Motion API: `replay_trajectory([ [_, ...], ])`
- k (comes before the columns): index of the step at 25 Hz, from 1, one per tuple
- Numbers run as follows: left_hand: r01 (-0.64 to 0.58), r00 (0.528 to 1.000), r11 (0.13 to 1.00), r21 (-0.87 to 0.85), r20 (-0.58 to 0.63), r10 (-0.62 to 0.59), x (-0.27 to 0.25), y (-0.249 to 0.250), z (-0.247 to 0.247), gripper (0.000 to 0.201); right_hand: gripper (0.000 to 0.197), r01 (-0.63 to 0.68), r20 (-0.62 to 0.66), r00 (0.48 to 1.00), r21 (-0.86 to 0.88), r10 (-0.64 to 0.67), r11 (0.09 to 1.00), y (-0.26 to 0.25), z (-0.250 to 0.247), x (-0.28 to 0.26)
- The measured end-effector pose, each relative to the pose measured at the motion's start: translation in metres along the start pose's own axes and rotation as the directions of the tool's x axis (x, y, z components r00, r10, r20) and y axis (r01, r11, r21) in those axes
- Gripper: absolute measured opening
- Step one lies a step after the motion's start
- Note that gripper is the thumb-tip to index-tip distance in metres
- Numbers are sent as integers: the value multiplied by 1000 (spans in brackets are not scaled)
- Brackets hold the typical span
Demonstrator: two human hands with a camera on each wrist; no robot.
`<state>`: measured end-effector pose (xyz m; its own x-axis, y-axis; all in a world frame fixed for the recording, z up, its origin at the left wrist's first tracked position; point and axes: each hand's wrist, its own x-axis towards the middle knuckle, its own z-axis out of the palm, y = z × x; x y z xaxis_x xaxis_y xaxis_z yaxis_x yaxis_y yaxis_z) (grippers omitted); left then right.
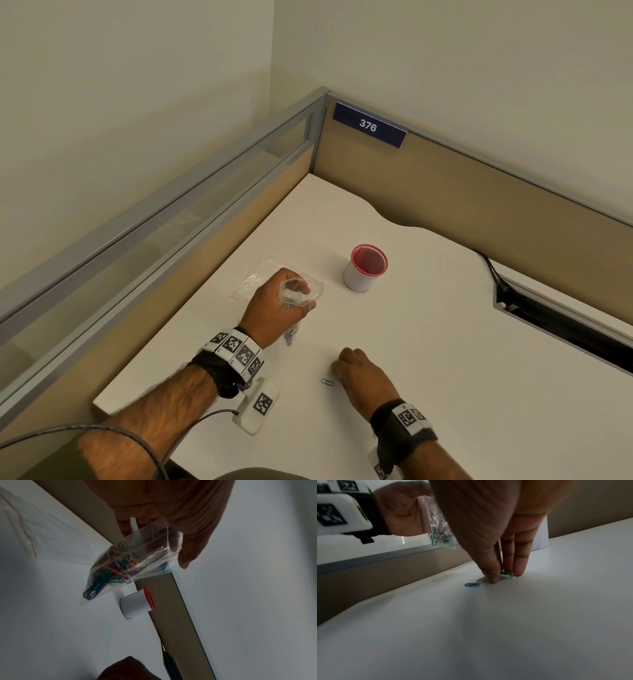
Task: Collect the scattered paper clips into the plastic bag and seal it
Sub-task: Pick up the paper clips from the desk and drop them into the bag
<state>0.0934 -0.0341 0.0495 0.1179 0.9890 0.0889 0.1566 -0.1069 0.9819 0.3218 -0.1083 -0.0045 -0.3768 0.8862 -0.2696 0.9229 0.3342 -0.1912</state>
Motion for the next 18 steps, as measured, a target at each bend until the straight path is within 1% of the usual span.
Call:
replay_trajectory([
  [3, 5, 1000, 1000, -6, 0, -5, 0, -1, 0, 36, 16, -27, 10, 1000, -26, 27, 999, -4, -2, 7],
  [5, 5, 1000, 1000, -9, 2, -5, 0, -2, -1, 37, 15, -62, 15, 998, -7, 62, 998, -4, -5, 14],
  [8, -10, 1000, 1000, 7, 4, 10, 0, -1, -1, 35, 14, -169, 21, 986, 127, 168, 977, 0, -9, 22],
  [12, -7, 1000, 1000, 1, -2, 7, -1, -2, -3, 36, 11, -291, 44, 956, 247, 289, 924, 11, -18, 26],
  [15, 2, 1000, 1000, 9, -8, -2, 0, -4, -3, 35, 17, -311, 37, 949, 284, 314, 907, 15, -27, 23],
  [17, 3, 1000, 1000, 9, -3, -3, 1, -4, -1, 34, 17, -294, -9, 950, 320, 313, 901, 13, -40, 20],
  [18, 4, 1000, 1000, 11, -1, -4, 1, -4, -1, 34, 14, -272, -52, 950, 352, 309, 896, 10, -50, 20],
])
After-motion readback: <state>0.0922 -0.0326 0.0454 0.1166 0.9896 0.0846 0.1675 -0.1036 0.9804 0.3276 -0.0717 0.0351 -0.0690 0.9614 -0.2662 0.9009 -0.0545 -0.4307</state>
